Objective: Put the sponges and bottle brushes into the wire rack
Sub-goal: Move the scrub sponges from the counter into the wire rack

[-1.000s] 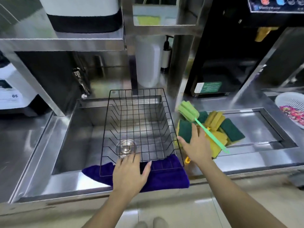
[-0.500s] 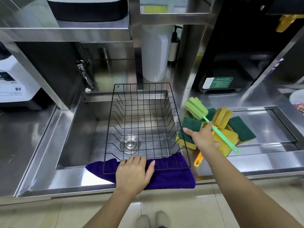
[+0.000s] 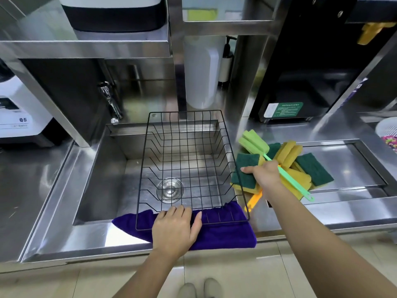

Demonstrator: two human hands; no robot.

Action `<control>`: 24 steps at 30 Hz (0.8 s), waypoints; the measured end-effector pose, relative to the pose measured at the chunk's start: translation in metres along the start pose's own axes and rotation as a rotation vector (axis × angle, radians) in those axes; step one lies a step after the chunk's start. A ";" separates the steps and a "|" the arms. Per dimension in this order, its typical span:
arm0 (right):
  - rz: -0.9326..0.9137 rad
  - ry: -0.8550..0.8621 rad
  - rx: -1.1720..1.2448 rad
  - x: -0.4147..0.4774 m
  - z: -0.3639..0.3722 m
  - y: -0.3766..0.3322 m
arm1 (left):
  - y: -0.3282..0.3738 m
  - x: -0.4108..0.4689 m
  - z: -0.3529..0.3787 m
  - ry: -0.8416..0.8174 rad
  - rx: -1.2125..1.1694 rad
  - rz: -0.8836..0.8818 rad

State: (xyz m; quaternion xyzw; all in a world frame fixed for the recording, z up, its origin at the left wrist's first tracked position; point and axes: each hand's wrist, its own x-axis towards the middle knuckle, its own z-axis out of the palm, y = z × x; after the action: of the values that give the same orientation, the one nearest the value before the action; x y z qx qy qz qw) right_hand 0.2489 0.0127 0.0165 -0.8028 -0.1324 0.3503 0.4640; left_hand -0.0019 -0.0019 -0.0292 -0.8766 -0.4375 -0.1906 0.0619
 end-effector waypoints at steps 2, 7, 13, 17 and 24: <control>-0.100 0.080 -0.036 -0.005 -0.001 -0.004 | 0.000 0.000 0.000 0.006 0.000 0.004; -0.495 0.338 -0.081 -0.017 -0.008 -0.026 | 0.000 0.000 0.001 0.012 -0.018 0.001; -0.694 0.035 0.229 -0.034 0.005 -0.052 | -0.001 -0.001 0.000 0.037 -0.025 -0.001; -0.598 -0.392 0.141 -0.040 0.037 -0.048 | -0.002 -0.002 -0.001 0.051 -0.034 0.001; -0.595 -0.642 -0.332 -0.033 0.092 -0.007 | -0.010 -0.008 -0.002 0.089 -0.001 0.063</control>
State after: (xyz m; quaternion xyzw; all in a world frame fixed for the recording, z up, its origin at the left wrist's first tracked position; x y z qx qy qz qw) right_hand 0.1629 0.0586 0.0074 -0.6443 -0.5482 0.4068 0.3449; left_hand -0.0149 -0.0023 -0.0315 -0.8807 -0.4062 -0.2276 0.0870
